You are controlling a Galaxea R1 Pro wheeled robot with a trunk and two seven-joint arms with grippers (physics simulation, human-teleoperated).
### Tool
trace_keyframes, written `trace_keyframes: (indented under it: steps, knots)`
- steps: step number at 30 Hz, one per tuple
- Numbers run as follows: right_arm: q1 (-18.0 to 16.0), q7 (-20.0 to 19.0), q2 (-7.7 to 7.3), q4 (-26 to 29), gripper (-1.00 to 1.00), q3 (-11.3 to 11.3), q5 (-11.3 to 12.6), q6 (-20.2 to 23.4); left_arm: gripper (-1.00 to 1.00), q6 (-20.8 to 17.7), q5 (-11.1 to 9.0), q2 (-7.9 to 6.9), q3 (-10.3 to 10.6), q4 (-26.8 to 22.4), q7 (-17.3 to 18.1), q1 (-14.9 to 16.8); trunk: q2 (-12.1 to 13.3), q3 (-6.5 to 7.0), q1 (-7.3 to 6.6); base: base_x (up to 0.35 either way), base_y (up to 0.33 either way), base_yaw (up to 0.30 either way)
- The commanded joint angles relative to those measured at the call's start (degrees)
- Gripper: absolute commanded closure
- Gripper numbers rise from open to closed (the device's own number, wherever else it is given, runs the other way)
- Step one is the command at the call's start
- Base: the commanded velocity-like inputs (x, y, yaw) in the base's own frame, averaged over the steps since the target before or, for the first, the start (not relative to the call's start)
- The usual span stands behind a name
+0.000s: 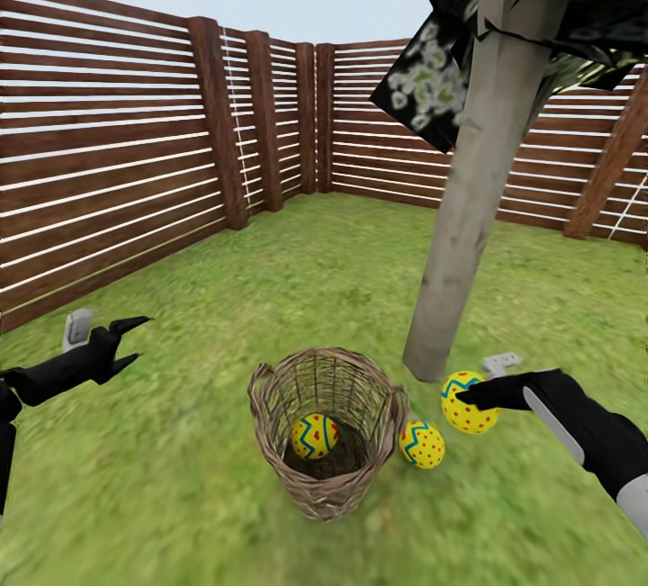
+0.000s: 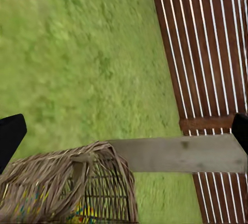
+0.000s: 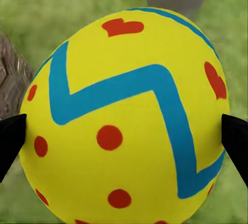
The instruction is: Take the three Easter eggs out of the wicker basket on the lawn in the garden, then place them on the lawn next to a single tree (choose any tree) so that all three eggs are next to the same tree and none are left in the basket.
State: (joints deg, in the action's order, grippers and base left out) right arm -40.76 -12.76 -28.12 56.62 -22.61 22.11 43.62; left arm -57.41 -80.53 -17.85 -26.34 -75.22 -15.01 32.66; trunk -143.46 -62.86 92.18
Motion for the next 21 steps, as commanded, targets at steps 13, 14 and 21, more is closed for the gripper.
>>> trace_keyframes:
  steps: [13,14,21]
  knots:
    - [0.1,15.7,5.32,-1.2,1.0,3.3,2.7,-2.6,-1.0,-0.6,-7.4,-0.03,-0.4,-0.6,2.0,0.0,0.0,-0.05,-0.04,-0.337,-0.008,0.0]
    - [0.1,17.4,5.32,-2.4,1.0,3.3,2.7,-4.1,-1.0,-0.6,-7.4,-0.01,0.1,-1.1,2.0,0.0,0.0,-0.05,-0.04,-0.34,-0.065,0.0]
    - [0.2,19.2,5.6,-22.8,1.0,2.7,2.4,-27.4,-1.0,-0.8,-8.4,0.2,10.5,-4.7,5.7,0.0,0.0,-0.05,-0.04,-0.273,-0.192,0.0]
